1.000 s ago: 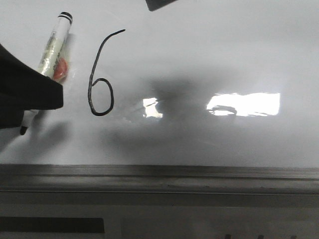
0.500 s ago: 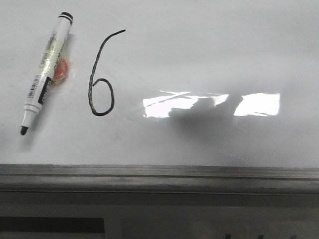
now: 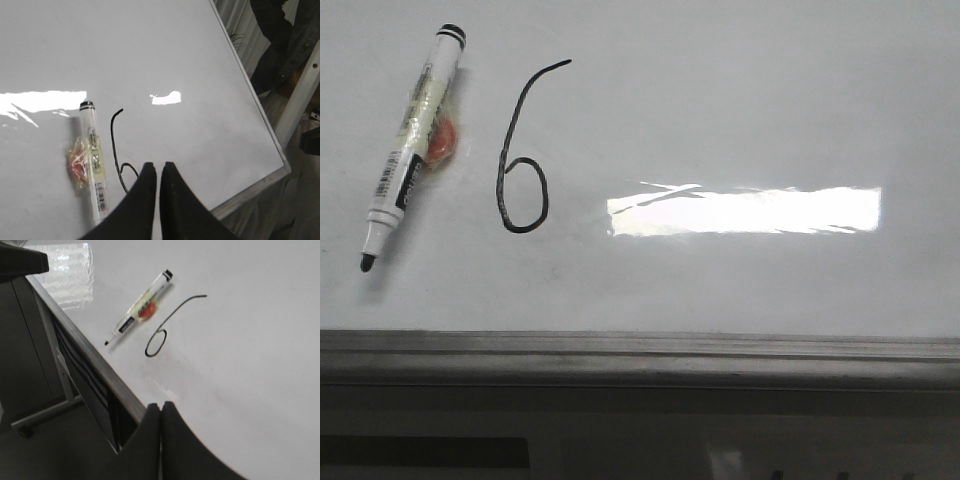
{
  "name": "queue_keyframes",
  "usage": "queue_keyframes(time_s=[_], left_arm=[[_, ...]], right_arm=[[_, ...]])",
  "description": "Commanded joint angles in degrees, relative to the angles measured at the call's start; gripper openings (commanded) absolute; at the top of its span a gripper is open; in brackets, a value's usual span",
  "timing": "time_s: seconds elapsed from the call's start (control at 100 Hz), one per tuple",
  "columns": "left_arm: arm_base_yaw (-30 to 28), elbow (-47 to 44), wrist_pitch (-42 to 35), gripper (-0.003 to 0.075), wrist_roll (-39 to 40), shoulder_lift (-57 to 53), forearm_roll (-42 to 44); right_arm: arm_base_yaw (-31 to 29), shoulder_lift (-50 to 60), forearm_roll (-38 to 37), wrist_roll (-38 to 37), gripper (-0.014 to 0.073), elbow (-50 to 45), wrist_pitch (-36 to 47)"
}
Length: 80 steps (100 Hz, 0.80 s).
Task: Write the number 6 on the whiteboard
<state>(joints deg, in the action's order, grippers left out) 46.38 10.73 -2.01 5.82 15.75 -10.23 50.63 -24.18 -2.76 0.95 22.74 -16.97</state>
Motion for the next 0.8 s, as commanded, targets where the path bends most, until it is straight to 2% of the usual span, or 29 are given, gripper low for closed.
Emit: queue_keyframes(time_s=[0.0, 0.27, 0.79], left_arm=[[-0.11, 0.67, -3.98, -0.002, -0.02, 0.43, 0.22], [-0.11, 0.42, -3.98, -0.002, -0.02, 0.43, 0.22], [-0.11, 0.42, -3.98, -0.002, -0.02, 0.43, 0.22]], right_arm=[[-0.4, 2.14, -0.89, 0.55, -0.0064, -0.45, 2.23], [-0.4, 3.32, -0.89, 0.55, -0.0064, -2.2, -1.54], [-0.4, 3.32, -0.89, 0.55, -0.0064, -2.2, -1.52]])
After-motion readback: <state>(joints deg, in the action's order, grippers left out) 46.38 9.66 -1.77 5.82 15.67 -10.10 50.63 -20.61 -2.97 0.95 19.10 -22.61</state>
